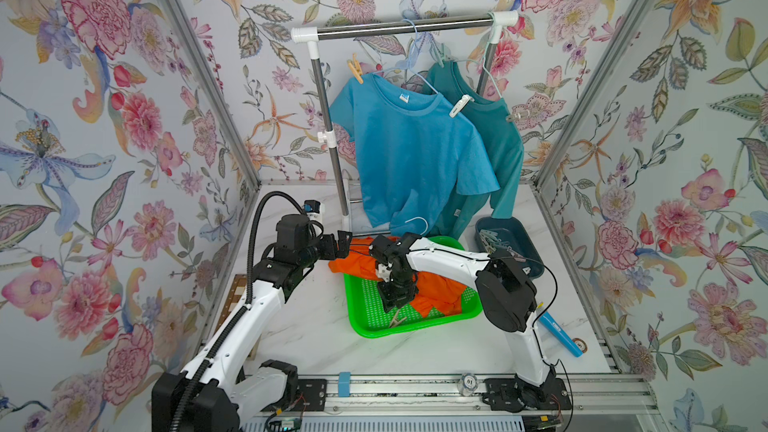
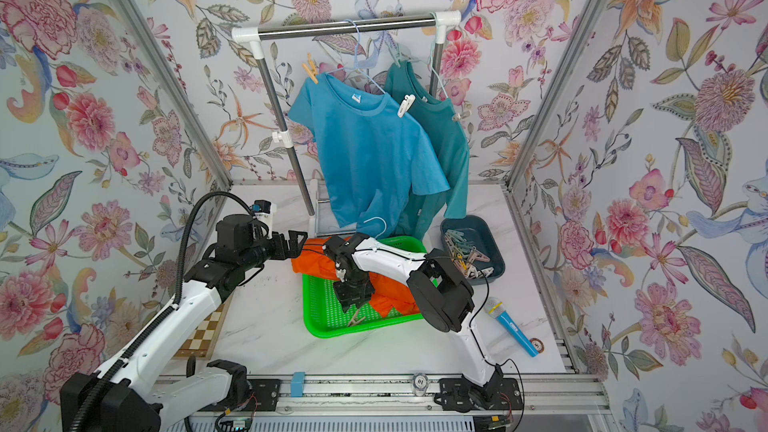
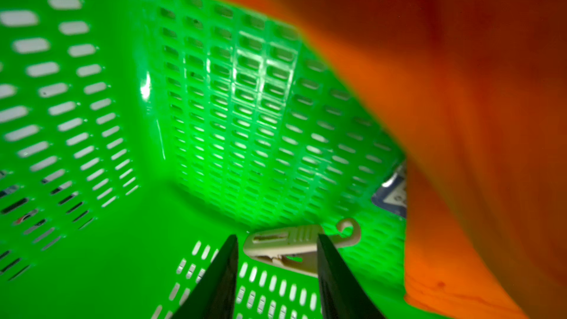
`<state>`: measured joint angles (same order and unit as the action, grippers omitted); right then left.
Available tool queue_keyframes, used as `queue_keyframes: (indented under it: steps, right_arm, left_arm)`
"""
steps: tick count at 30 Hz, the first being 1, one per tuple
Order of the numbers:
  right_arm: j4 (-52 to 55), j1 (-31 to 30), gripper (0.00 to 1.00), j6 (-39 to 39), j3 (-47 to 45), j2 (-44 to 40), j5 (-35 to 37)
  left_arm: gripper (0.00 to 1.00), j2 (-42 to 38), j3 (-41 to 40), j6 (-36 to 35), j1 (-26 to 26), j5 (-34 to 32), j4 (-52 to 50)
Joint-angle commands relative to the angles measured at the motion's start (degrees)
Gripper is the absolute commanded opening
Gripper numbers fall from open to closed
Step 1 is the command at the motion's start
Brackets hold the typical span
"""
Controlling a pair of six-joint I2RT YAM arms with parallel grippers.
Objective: Use clothespins to secure the t-shirt on both sides of the hanger
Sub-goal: Pick up the clothespin from the basket.
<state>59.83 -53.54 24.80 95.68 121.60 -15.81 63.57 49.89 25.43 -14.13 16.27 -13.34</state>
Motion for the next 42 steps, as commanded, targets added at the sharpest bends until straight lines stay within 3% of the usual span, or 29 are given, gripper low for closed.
queue_keyframes:
  steps: [1,8,16,20,31,37,42]
  right_arm:
    - [6.2,-0.9,0.48,1.3,1.3,-2.0,6.8]
    - [5.8,-1.1,0.52,4.8,-4.8,-3.9,6.1]
    - [-2.0,-1.6,0.49,6.8,-1.4,2.0,3.8]
    - [-6.1,-1.7,0.41,8.2,-1.7,2.7,3.7]
    - [-6.4,-2.0,0.07,6.8,-2.5,0.9,10.3]
    - [-6.6,-2.1,0.00,5.4,-1.4,-3.2,11.8]
    - [-9.0,-1.5,0.00,3.3,1.0,-11.9,11.3]
  left_arm:
    - [1.00,-1.2,-0.9,-0.9,0.6,1.3,0.7]
    - [1.00,-2.7,-1.8,-0.7,0.6,1.3,1.5]
    - [1.00,-2.8,-1.5,-1.0,0.6,1.3,1.5]
    - [1.00,-3.1,-1.6,-1.2,0.6,0.9,1.3]
    - [1.00,-2.8,-1.7,-0.7,0.6,1.2,1.7]
    - [1.00,-4.4,-0.9,-0.4,0.6,1.6,2.6]
    - [1.00,-6.1,0.4,0.5,0.8,1.6,3.8]
